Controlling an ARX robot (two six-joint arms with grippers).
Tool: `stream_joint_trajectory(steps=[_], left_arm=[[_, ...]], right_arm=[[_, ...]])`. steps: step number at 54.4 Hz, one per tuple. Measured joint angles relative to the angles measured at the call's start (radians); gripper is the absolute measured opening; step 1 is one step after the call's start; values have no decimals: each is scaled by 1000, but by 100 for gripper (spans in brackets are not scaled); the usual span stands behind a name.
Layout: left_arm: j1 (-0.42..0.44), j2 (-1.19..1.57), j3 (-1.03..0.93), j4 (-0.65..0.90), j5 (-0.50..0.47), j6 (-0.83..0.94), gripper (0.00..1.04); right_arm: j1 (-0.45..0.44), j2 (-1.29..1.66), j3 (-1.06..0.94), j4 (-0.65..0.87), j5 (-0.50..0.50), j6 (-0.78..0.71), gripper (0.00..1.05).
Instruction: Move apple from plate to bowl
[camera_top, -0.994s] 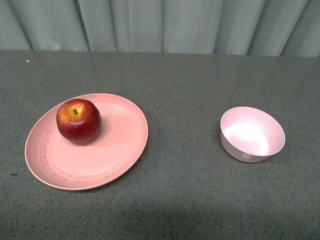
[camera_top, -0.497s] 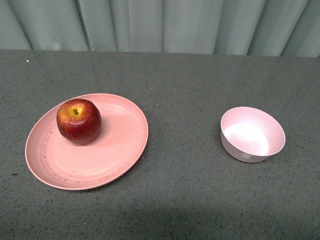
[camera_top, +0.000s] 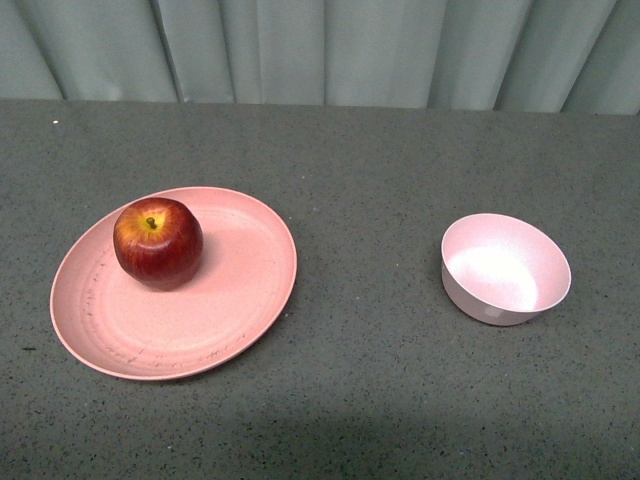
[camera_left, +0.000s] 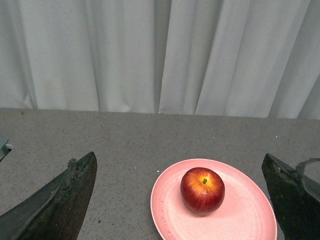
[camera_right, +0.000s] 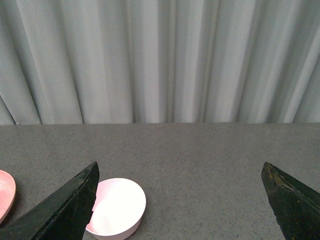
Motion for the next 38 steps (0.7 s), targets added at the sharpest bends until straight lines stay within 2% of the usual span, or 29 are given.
stream_joint_trajectory(steps=[38], left_arm=[[0,0,0,0,0,0,98]], right_arm=[[0,0,0,0,0,0,95]])
